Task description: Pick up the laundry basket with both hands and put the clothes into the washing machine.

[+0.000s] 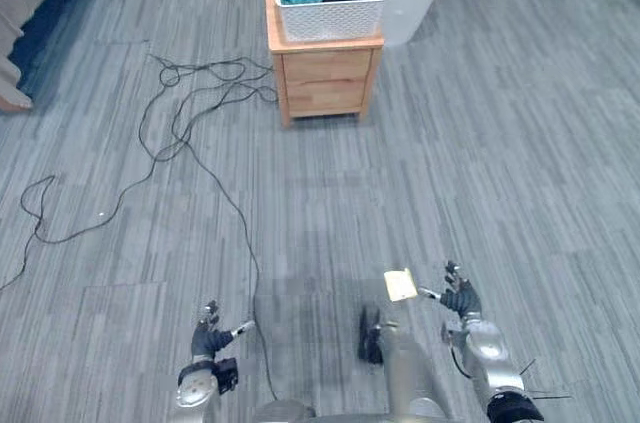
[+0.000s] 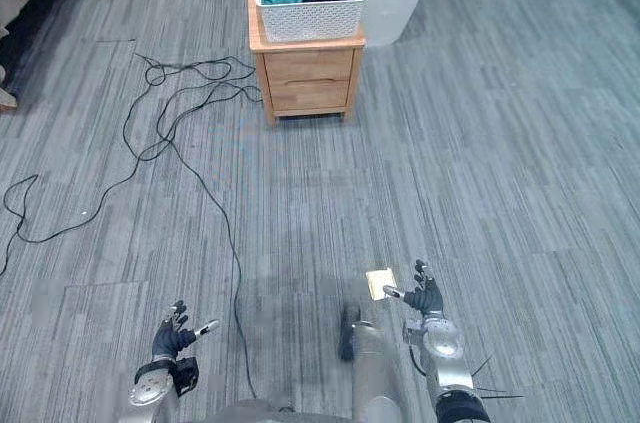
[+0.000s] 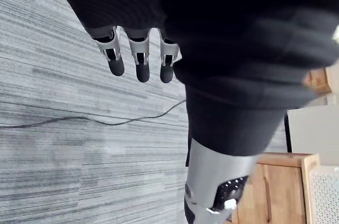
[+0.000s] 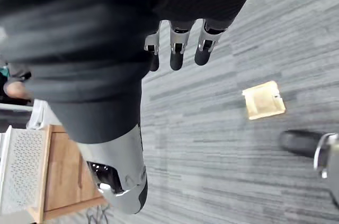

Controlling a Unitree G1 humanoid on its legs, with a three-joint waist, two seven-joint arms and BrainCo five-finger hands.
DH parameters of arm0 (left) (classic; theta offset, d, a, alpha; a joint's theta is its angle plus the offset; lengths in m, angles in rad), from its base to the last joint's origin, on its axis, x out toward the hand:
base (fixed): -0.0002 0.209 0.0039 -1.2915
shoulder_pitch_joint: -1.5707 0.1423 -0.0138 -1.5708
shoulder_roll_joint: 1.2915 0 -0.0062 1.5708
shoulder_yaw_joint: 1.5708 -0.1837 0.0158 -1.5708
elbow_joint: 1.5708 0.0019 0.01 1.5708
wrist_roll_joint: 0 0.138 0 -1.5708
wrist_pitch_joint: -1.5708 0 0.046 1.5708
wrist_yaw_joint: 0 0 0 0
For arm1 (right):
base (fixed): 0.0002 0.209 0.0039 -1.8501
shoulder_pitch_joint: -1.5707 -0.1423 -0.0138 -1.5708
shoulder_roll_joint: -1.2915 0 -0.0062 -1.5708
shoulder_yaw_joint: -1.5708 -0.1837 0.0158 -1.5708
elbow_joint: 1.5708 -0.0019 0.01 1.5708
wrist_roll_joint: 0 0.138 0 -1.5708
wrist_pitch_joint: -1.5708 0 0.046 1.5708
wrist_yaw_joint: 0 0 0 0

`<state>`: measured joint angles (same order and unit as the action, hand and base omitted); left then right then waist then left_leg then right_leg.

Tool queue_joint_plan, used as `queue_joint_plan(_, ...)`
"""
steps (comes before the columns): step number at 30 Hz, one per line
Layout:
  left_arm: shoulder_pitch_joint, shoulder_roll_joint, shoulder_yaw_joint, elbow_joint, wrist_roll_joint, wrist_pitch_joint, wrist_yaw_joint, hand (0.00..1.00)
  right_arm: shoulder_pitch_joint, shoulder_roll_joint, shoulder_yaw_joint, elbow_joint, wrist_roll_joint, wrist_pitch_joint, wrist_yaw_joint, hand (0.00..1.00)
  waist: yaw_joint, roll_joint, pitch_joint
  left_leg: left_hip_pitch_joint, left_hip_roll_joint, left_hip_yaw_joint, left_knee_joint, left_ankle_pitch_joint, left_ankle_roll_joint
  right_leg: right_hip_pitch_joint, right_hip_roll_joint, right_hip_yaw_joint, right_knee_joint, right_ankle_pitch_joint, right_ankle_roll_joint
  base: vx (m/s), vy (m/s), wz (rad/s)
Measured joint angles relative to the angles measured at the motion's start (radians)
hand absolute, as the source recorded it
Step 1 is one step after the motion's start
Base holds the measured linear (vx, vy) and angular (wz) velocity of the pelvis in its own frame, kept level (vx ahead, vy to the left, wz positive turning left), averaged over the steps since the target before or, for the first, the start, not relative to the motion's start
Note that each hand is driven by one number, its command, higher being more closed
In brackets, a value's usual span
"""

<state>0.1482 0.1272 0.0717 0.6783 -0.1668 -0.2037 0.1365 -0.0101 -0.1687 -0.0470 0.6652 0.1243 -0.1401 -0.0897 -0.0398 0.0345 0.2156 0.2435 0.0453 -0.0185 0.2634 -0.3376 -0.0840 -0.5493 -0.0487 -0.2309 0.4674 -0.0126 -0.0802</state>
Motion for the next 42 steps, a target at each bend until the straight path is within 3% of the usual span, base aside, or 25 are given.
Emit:
queue_joint_plan(1,-0.002,-0.005,0.0,0.002,0.0,0.002,-0.002,0.0,-0.002,0.006,0.011,-0.011,-0.002,0.001,0.002,0.0,-0.001,0.001,0.001,-0.06,0.009,0.015,0.131,0.056,-0.074,0.011,0.005,-0.001,0.021,-0.044,-0.006,0.87,-0.239,0.07)
queue_joint_plan(2,-0.003,-0.01,0.001,0.002,0.0,0.002,-0.003,0.0,-0.002,0.006,0.021,-0.016,-0.008,0.001,0.005,0.0,-0.002,0.003,0.007,-0.112,0.017,0.028,0.255,0.119,-0.088,0.038,0.012,0.0,0.011,-0.064,-0.009,0.75,-0.219,-0.04)
queue_joint_plan(3,0.0,-0.021,0.008,0.002,0.0,0.001,-0.004,0.0,-0.005,0.006,0.042,-0.02,-0.017,0.001,0.006,0.0,0.012,0.013,0.024,-0.22,0.059,0.047,0.528,0.199,-0.108,0.136,0.045,-0.001,-0.051,-0.082,-0.021,0.75,-0.199,-0.11)
queue_joint_plan(5,0.0,-0.026,0.017,-0.001,0.0,0.001,-0.005,0.0,0.001,0.029,0.055,-0.024,-0.015,-0.003,0.004,0.0,0.032,0.003,0.042,-0.372,0.127,0.1,0.848,0.151,-0.026,0.336,0.083,0.0,-0.163,-0.099,-0.038,0.77,-0.162,-0.09)
queue_joint_plan(7,0.0,-0.038,0.017,-0.014,0.0,0.0,-0.008,0.0,0.016,0.054,0.052,-0.066,-0.008,-0.008,0.001,0.0,0.055,-0.013,0.051,-0.493,0.128,0.146,0.882,0.122,0.021,0.477,0.083,0.015,-0.249,-0.11,-0.039,0.51,-0.064,-0.04)
queue_joint_plan(9,0.007,-0.044,0.017,-0.031,0.0,-0.002,-0.009,0.0,0.015,0.052,0.046,-0.101,0.001,-0.012,0.001,0.0,0.062,-0.019,0.053,-0.622,0.122,0.175,0.787,0.106,0.045,0.583,0.08,0.023,-0.337,-0.144,-0.014,0.66,-0.01,-0.13)
queue_joint_plan(12,0.002,-0.046,0.013,-0.031,0.001,0.002,-0.019,0.0,-0.007,0.054,0.042,-0.075,0.006,-0.01,0.0,0.0,0.107,-0.032,0.063,-0.716,0.058,0.151,0.3,0.14,0.024,0.684,0.05,0.068,-0.404,-0.191,0.031,0.62,0.113,-0.43)
queue_joint_plan(13,0.011,-0.049,0.01,-0.031,0.001,0.002,-0.023,0.0,-0.004,0.055,0.026,-0.055,0.007,-0.01,-0.004,0.0,0.115,-0.032,0.063,-0.697,0.039,0.127,0.057,0.211,0.009,0.733,0.035,0.079,-0.431,-0.214,0.056,0.62,0.209,-0.52)
queue_joint_plan(14,0.029,-0.048,0.01,-0.028,0.001,0.003,-0.023,0.0,-0.005,0.053,0.024,-0.026,0.008,-0.009,-0.008,0.0,0.118,-0.024,0.057,-0.693,0.042,0.115,-0.029,0.325,0.008,0.77,0.031,0.107,-0.434,-0.256,0.086,0.62,0.242,-0.53)
queue_joint_plan(15,0.031,-0.042,0.011,-0.018,0.001,0.003,-0.022,0.0,-0.005,0.056,0.024,-0.014,0.008,-0.008,-0.014,0.0,0.119,-0.035,0.051,-0.691,0.036,0.118,-0.011,0.393,0.027,0.785,0.015,0.115,-0.431,-0.27,0.093,0.63,0.274,-0.45)
queue_joint_plan(16,0.023,-0.043,0.012,-0.007,0.002,0.005,-0.021,0.0,0.0,0.062,0.022,-0.003,0.006,-0.007,-0.019,0.0,0.124,-0.061,0.035,-0.701,0.005,0.132,0.036,0.395,0.085,0.78,-0.024,0.128,-0.387,-0.279,0.1,0.65,0.284,-0.3)
queue_joint_plan(18,0.011,-0.049,0.005,-0.006,0.002,0.005,-0.023,0.0,0.008,0.066,0.004,-0.003,0.001,-0.007,-0.019,0.0,0.127,-0.074,0.028,-0.674,-0.024,0.171,0.09,0.315,0.127,0.705,-0.084,0.154,-0.169,-0.272,0.124,0.76,0.322,-0.26)
queue_joint_plan(19,0.012,-0.049,-0.002,0.005,0.002,0.005,-0.023,0.0,0.011,0.068,0.003,-0.003,-0.001,-0.006,-0.018,0.0,0.113,-0.075,0.028,-0.611,-0.051,0.182,0.106,0.269,0.157,0.64,-0.123,0.172,0.06,-0.222,0.193,0.81,0.349,-0.04)
queue_joint_plan(20,0.007,-0.039,-0.002,0.015,0.005,0.007,-0.022,0.0,0.018,0.076,0.004,-0.004,-0.005,-0.007,-0.018,0.0,0.095,-0.08,0.029,-0.528,-0.078,0.187,0.094,0.231,0.176,0.566,-0.162,0.18,0.323,-0.179,0.215,0.66,0.295,0.07)
queue_joint_plan(23,0.002,-0.021,-0.005,0.028,0.023,0.009,-0.019,0.0,0.026,0.087,0.028,-0.007,-0.021,-0.007,-0.015,0.0,0.074,-0.08,0.03,-0.356,-0.092,0.182,0.028,0.196,0.189,0.441,-0.181,0.135,0.579,-0.214,0.158,0.5,0.158,0.06)
queue_joint_plan(26,-0.002,0.008,-0.022,0.036,0.023,0.01,-0.021,0.0,0.036,0.085,0.043,-0.024,-0.022,-0.01,-0.013,0.0,0.051,-0.082,0.028,-0.21,-0.087,0.158,-0.087,0.196,0.189,0.307,-0.168,0.022,0.447,-0.259,0.133,0.45,0.048,0.21)
queue_joint_plan(28,-0.001,0.008,-0.022,0.047,0.023,0.011,-0.021,0.0,0.043,0.082,0.04,-0.021,-0.022,-0.01,-0.014,0.0,0.048,-0.08,0.03,-0.154,-0.071,0.156,-0.104,0.185,0.17,0.264,-0.13,-0.012,0.162,-0.244,0.144,0.42,-0.039,0.27)
queue_joint_plan(30,0.006,0.013,-0.023,0.055,0.026,0.011,-0.022,0.0,0.062,0.087,0.041,-0.019,-0.022,-0.009,-0.013,0.0,0.049,-0.089,0.025,-0.114,-0.064,0.155,-0.105,0.148,0.125,0.265,-0.081,-0.006,-0.118,-0.122,0.142,0.46,-0.108,0.33)
queue_joint_plan(31,0.011,0.018,-0.024,0.069,0.035,0.011,-0.022,0.0,0.079,0.088,0.042,-0.019,-0.022,-0.008,-0.013,0.0,0.051,-0.114,0.014,-0.091,-0.079,0.143,-0.101,0.109,0.098,0.266,-0.066,0.02,-0.221,0.041,0.118,0.48,-0.164,0.44)
queue_joint_plan(32,0.006,-0.001,-0.022,0.091,0.045,0.017,-0.02,0.0,0.09,0.071,0.038,-0.004,-0.023,-0.006,-0.013,0.0,0.049,-0.098,0.013,-0.072,-0.066,0.111,-0.08,0.076,0.084,0.264,-0.056,0.034,-0.172,0.084,0.069,0.39,-0.147,0.35)
queue_joint_plan(34,0.025,-0.021,-0.021,0.08,0.054,0.019,-0.023,0.0,0.097,0.076,0.026,-0.022,-0.022,-0.005,-0.013,0.0,0.051,-0.081,0.001,-0.101,-0.028,0.093,0.03,0.065,0.061,0.281,-0.04,0.012,-0.159,0.01,0.063,0.39,-0.19,0.23)
queue_joint_plan(36,0.03,-0.047,-0.02,0.074,0.057,0.021,-0.023,0.0,0.126,0.083,0.025,-0.067,-0.022,-0.006,-0.013,0.0,0.05,-0.055,0.009,-0.209,0.026,0.096,0.327,0.066,0.021,0.345,-0.008,-0.013,-0.178,-0.04,0.05,0.37,-0.204,0.24)
queue_joint_plan(37,0.037,-0.064,-0.02,0.061,0.061,0.021,-0.024,0.0,0.136,0.087,0.029,-0.082,-0.021,-0.006,-0.013,0.0,0.057,-0.042,0.01,-0.291,0.088,0.103,0.531,0.089,-0.029,0.401,0.025,-0.015,-0.205,-0.05,0.029,0.42,-0.162,-0.06)
queue_joint_plan(38,0.053,-0.073,-0.02,0.056,0.061,0.021,-0.025,0.0,0.141,0.101,0.027,-0.093,-0.019,-0.006,-0.015,0.0,0.062,-0.042,0.01,-0.337,0.128,0.117,0.616,0.075,-0.017,0.446,0.045,-0.016,-0.221,-0.066,0.018,0.34,-0.115,-0.15)
queue_joint_plan(42,0.043,-0.083,-0.021,0.036,0.061,0.02,-0.025,0.0,0.126,0.119,0.003,-0.102,-0.017,-0.009,-0.019,0.0,0.07,-0.042,0.001,-0.39,0.142,0.125,0.381,0.059,0.011,0.494,0.046,0.022,-0.251,-0.072,0.027,0.29,-0.032,-0.33)
